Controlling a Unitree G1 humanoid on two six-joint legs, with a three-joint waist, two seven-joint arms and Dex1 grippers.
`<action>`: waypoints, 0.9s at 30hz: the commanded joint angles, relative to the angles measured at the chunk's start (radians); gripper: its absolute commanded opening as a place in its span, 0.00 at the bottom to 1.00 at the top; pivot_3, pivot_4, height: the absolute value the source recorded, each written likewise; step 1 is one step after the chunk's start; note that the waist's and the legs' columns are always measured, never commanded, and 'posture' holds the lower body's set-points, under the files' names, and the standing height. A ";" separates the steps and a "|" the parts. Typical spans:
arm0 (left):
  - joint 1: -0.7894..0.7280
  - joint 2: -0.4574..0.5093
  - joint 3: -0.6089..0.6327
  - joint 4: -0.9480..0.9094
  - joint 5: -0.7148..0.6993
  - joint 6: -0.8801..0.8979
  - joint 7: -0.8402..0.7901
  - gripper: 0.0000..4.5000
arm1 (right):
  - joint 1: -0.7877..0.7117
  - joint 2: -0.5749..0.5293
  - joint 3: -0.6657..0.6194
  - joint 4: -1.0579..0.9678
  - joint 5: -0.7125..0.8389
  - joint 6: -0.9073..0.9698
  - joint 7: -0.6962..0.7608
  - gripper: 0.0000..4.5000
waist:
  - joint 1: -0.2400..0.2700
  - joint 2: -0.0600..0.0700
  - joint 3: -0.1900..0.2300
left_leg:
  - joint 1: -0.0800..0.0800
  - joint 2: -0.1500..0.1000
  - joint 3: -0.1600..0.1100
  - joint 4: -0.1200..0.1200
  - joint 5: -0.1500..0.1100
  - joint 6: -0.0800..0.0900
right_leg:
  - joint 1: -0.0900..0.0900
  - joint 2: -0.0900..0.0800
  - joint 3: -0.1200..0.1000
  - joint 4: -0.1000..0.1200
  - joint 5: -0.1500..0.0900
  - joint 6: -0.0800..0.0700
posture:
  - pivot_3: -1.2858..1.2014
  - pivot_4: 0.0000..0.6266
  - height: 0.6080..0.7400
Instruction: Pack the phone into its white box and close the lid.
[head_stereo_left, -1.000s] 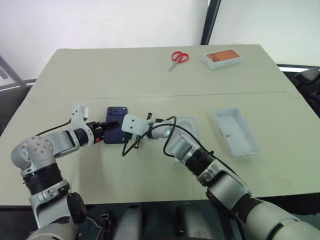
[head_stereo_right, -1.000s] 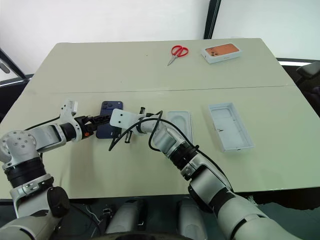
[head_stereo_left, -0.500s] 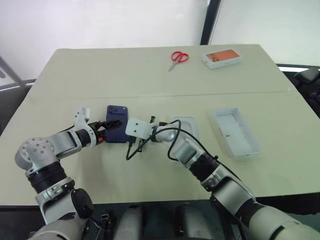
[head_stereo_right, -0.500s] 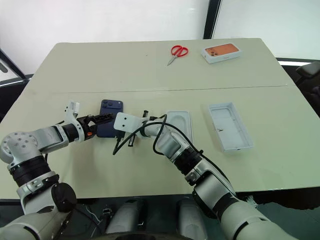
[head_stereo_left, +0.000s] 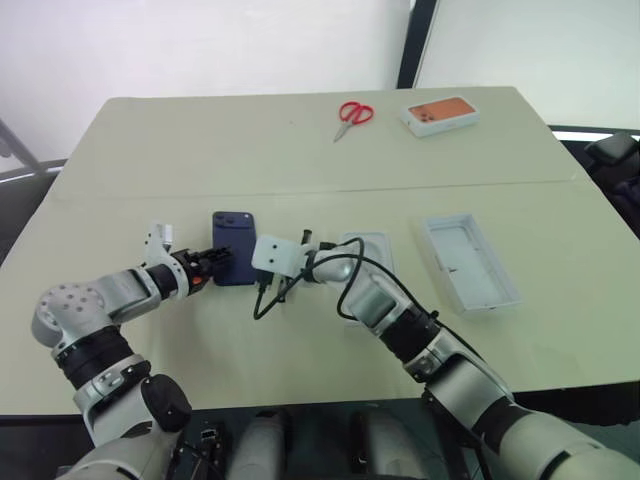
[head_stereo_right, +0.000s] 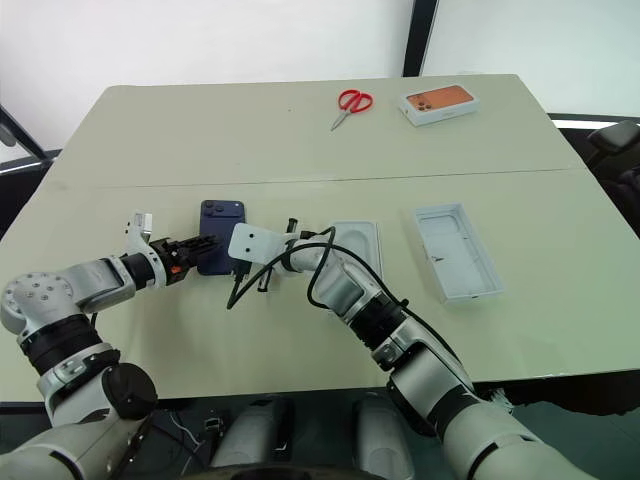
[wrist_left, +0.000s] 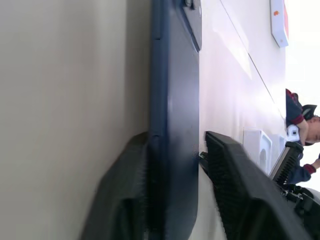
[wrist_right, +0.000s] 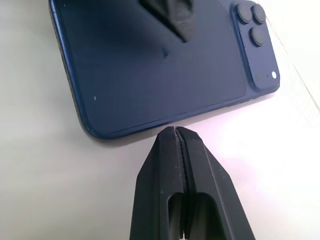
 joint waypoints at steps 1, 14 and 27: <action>-0.026 -0.004 0.035 -0.005 -0.036 0.008 0.009 0.03 | -0.013 -0.017 -0.029 -0.087 -0.007 0.010 0.007 0.00 | 0.002 0.000 0.000 | 0.000 0.000 0.000 0.000 0.000 0.000 | 0.000 0.000 0.000 0.000 0.000 0.000 | 0.52 0.24 1.00; -0.051 -0.161 0.008 -0.147 -0.341 0.008 0.157 0.02 | 0.126 -0.299 -0.198 -0.595 0.106 0.212 0.207 0.00 | 0.015 -0.002 0.001 | -0.002 0.000 -0.001 0.000 0.000 0.000 | -0.001 -0.001 0.000 -0.001 0.000 0.000 | 0.52 0.24 1.00; 0.008 -0.329 -0.165 -0.189 -0.577 -0.048 0.410 0.02 | 0.315 -0.584 -0.337 -0.631 0.158 0.220 0.229 0.00 | 0.006 -0.003 0.001 | -0.001 0.000 0.001 0.000 -0.003 0.005 | 0.001 0.002 0.000 -0.003 0.001 0.000 | 0.52 0.24 1.00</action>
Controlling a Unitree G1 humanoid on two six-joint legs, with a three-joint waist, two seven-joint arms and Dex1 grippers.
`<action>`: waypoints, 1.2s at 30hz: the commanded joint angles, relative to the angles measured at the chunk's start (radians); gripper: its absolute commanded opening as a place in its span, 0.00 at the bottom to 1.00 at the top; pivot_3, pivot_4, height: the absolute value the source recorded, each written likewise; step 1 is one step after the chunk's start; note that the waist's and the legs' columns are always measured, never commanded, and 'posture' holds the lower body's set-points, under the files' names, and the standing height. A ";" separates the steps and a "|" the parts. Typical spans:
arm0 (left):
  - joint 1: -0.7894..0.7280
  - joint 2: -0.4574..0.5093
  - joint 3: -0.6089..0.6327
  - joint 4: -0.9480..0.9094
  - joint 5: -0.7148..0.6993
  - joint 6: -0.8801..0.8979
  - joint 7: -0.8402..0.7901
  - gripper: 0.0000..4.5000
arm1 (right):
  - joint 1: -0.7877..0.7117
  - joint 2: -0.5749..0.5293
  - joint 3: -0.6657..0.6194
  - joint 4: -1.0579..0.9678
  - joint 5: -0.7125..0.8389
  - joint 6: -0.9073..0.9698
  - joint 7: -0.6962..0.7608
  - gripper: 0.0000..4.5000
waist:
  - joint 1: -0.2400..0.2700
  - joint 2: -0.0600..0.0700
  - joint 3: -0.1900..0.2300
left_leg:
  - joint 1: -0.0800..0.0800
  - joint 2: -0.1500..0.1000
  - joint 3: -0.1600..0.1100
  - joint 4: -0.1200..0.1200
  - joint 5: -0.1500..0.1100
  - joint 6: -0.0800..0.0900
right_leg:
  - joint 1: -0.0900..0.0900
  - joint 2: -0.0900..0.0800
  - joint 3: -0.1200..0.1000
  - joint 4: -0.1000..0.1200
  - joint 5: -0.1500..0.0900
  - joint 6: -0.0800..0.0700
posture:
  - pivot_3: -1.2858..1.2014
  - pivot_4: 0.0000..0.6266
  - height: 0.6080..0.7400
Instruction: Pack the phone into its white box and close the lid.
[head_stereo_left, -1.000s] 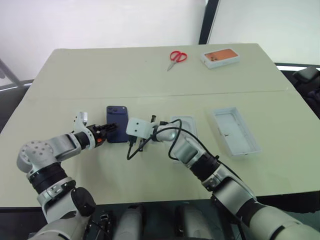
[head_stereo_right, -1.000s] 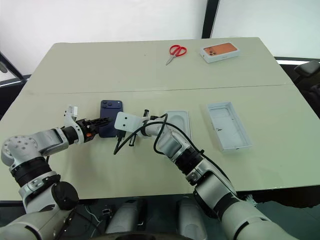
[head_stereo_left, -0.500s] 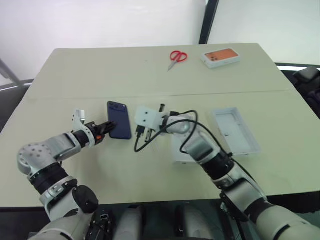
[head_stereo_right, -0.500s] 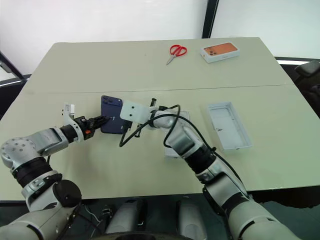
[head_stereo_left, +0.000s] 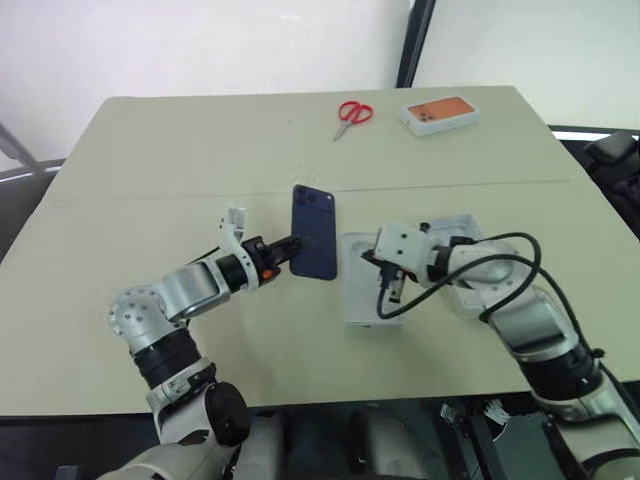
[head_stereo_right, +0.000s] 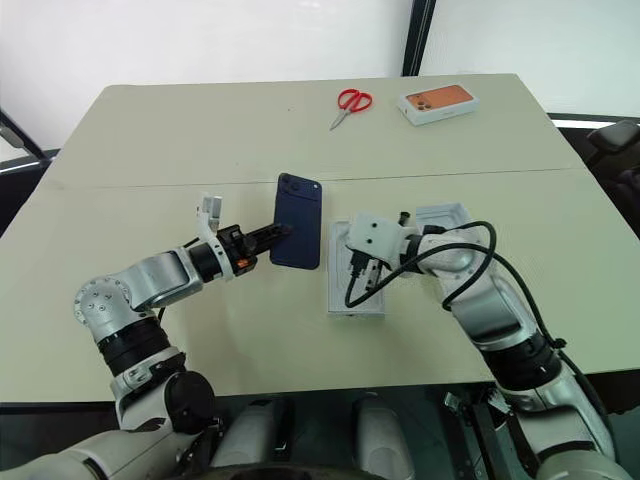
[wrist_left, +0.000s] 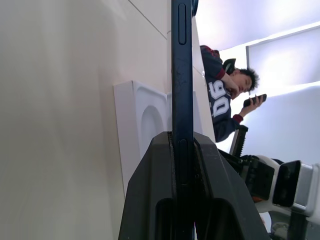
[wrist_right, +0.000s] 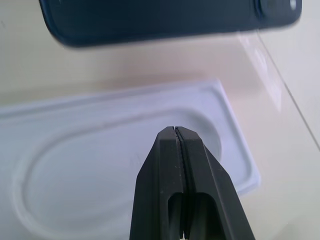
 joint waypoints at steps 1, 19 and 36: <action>0.012 0.003 -0.050 -0.002 -0.091 -0.036 0.028 0.02 | -0.008 0.001 -0.010 0.032 -0.023 -0.003 -0.055 0.00 | 0.006 0.000 0.000 | 0.000 0.000 0.000 0.001 0.001 -0.001 | 0.000 -0.001 0.000 0.000 0.000 0.000 | 0.52 0.24 1.00; 0.167 0.192 -0.332 -0.019 -0.427 -0.317 0.162 0.02 | 0.066 -0.071 0.079 0.008 -0.024 -0.066 0.042 0.00 | 0.009 0.000 0.000 | 0.000 0.000 -0.001 0.002 0.002 -0.004 | 0.002 -0.002 0.000 -0.001 0.000 0.000 | 0.52 0.24 1.00; 0.158 0.199 -0.677 -0.030 -0.567 -0.559 0.332 0.02 | -0.023 -0.118 -0.109 0.019 0.022 0.030 -0.026 0.00 | 0.015 0.000 0.000 | -0.001 -0.001 -0.001 0.002 0.002 -0.004 | 0.002 -0.003 0.000 -0.002 0.000 0.000 | 0.52 0.24 1.00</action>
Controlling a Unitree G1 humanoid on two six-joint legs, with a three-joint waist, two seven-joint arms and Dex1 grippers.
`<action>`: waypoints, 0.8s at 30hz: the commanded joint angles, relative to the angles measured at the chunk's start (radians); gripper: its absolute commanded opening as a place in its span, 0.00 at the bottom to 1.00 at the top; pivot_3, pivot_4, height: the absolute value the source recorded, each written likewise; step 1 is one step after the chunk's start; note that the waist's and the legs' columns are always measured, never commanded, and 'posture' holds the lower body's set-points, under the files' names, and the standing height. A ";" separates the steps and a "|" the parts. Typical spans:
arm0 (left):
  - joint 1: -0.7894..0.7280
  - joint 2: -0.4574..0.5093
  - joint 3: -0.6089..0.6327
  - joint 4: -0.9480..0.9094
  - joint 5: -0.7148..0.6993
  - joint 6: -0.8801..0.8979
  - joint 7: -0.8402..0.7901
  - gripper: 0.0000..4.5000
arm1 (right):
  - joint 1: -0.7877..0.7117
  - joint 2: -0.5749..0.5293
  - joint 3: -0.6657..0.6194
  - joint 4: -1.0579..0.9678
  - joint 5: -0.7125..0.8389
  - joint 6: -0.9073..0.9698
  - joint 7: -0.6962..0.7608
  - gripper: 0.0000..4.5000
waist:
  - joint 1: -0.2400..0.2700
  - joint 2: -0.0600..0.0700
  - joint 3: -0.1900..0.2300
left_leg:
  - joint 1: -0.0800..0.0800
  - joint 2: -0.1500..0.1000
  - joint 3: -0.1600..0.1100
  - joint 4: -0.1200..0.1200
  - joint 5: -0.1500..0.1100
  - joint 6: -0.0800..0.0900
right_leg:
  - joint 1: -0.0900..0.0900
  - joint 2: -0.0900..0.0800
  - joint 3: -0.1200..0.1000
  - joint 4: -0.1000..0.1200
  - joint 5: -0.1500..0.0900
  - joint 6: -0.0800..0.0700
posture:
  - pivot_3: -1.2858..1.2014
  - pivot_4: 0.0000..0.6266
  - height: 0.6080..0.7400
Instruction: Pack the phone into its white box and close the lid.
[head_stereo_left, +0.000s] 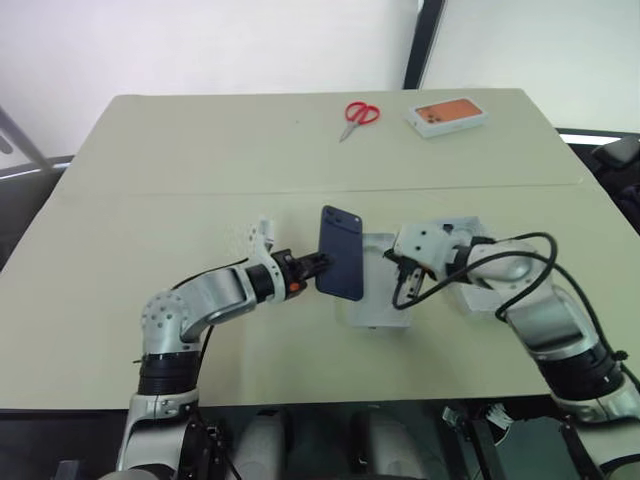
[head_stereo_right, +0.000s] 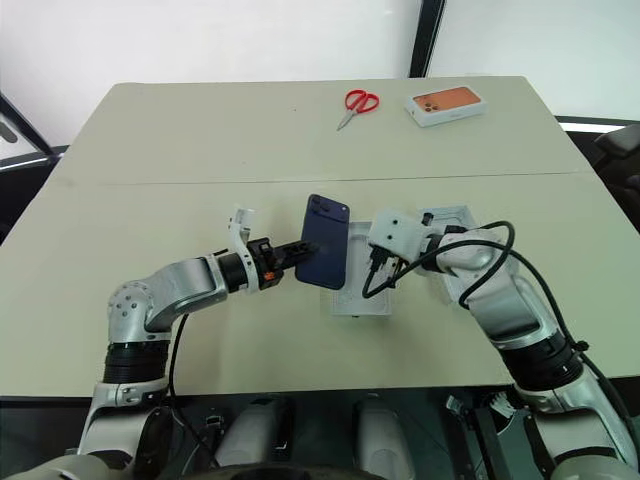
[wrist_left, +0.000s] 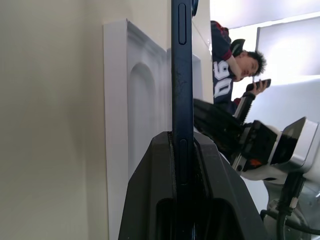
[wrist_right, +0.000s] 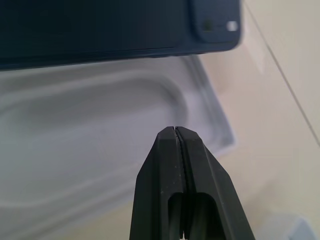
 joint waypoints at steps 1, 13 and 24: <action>-0.014 -0.022 -0.053 -0.039 -0.031 -0.044 0.024 0.02 | -0.021 -0.029 -0.048 -0.007 0.007 -0.004 -0.015 0.00 | 0.000 0.000 0.000 | 0.000 0.000 0.000 0.000 0.000 0.000 | 0.000 0.000 0.000 0.000 0.000 0.000 | 0.52 0.24 1.00; -0.059 -0.024 -0.138 0.004 -0.025 -0.078 0.061 0.02 | -0.016 -0.040 -0.050 0.006 0.009 -0.011 -0.040 0.00 | -0.005 0.000 0.000 | 0.000 -0.001 0.000 0.000 0.000 0.000 | 0.000 0.001 0.000 0.000 0.000 0.000 | 0.52 0.24 1.00; -0.078 0.006 -0.184 0.017 -0.054 -0.037 0.035 0.61 | -0.026 -0.036 -0.042 0.014 0.006 -0.014 -0.055 0.00 | -0.006 0.000 0.000 | 0.000 -0.001 0.000 0.000 0.000 0.000 | 0.000 0.001 0.000 0.000 0.000 0.000 | 0.52 0.24 1.00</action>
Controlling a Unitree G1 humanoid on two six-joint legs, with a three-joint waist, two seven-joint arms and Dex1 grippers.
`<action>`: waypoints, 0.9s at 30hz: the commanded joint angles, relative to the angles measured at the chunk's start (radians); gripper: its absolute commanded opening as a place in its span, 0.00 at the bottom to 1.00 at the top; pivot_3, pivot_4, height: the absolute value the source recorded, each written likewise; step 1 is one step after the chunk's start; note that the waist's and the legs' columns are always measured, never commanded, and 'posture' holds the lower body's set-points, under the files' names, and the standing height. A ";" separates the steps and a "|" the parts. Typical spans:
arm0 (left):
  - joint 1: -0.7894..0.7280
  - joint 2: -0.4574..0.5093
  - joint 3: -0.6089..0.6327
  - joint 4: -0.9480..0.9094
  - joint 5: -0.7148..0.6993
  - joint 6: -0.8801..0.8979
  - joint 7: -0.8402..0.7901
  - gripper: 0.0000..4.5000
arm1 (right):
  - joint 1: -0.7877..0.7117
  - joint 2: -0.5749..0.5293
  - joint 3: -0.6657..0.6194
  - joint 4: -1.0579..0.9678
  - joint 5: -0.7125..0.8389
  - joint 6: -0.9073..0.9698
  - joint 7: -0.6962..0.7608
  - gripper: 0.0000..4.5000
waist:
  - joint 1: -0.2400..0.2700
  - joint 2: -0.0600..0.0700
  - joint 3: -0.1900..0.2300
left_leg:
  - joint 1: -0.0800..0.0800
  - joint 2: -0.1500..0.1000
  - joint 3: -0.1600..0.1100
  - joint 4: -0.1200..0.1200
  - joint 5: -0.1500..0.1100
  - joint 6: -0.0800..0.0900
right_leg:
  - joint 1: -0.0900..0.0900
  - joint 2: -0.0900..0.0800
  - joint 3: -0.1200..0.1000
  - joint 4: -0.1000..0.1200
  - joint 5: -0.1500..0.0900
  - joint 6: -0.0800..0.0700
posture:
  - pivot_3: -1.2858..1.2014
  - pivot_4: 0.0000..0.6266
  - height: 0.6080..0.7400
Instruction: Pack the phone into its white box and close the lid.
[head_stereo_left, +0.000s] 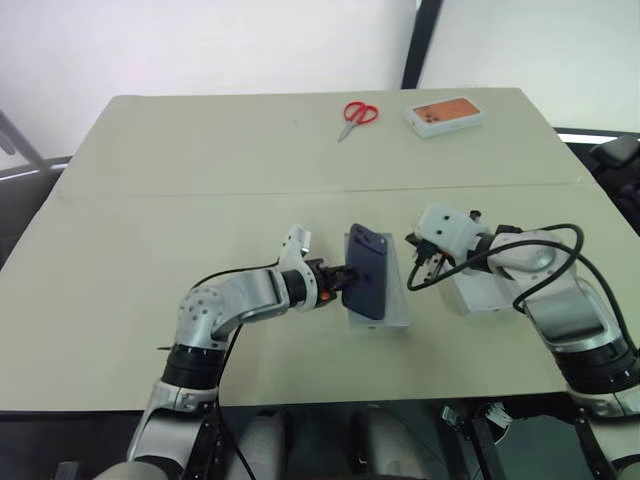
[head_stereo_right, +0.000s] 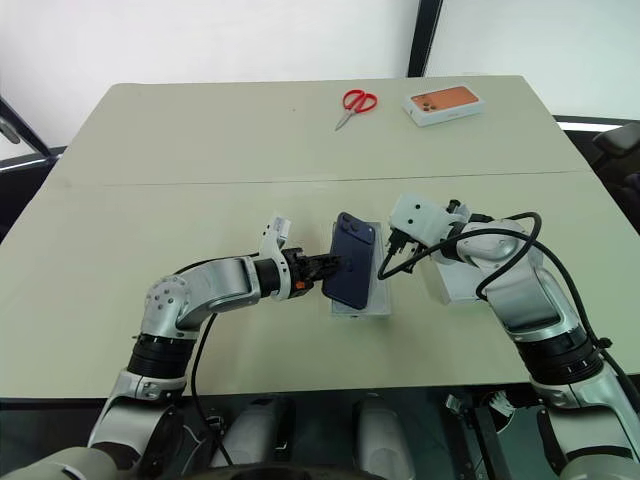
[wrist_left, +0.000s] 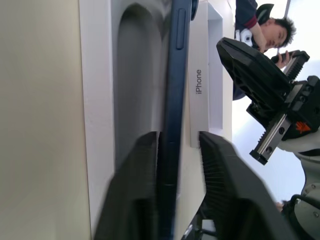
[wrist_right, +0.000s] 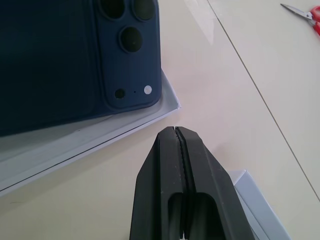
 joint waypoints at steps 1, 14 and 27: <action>-0.019 0.013 -0.016 -0.017 -0.041 0.020 -0.025 0.74 | -0.020 -0.011 -0.016 -0.010 0.000 -0.013 -0.010 0.00 | 0.000 0.000 0.000 | 0.000 0.000 0.000 0.000 0.000 0.000 | 0.000 0.000 0.000 0.000 0.000 0.000 | 0.52 0.24 1.00; -0.020 0.207 -0.031 -0.081 -0.106 0.088 -0.128 0.99 | -0.025 -0.009 -0.012 -0.006 0.002 -0.017 -0.012 0.00 | -0.001 0.000 0.000 | 0.000 0.001 0.000 0.000 0.000 0.000 | 0.000 0.000 0.000 0.000 0.000 0.000 | 0.52 0.24 1.00; -0.053 0.468 0.015 -0.173 0.352 0.064 -0.494 0.99 | -0.008 -0.036 -0.018 0.002 -0.006 -0.039 -0.007 0.00 | -0.003 0.001 0.000 | 0.000 0.000 0.001 -0.001 0.000 0.000 | 0.000 0.001 0.000 0.000 0.000 0.000 | 0.52 0.24 1.00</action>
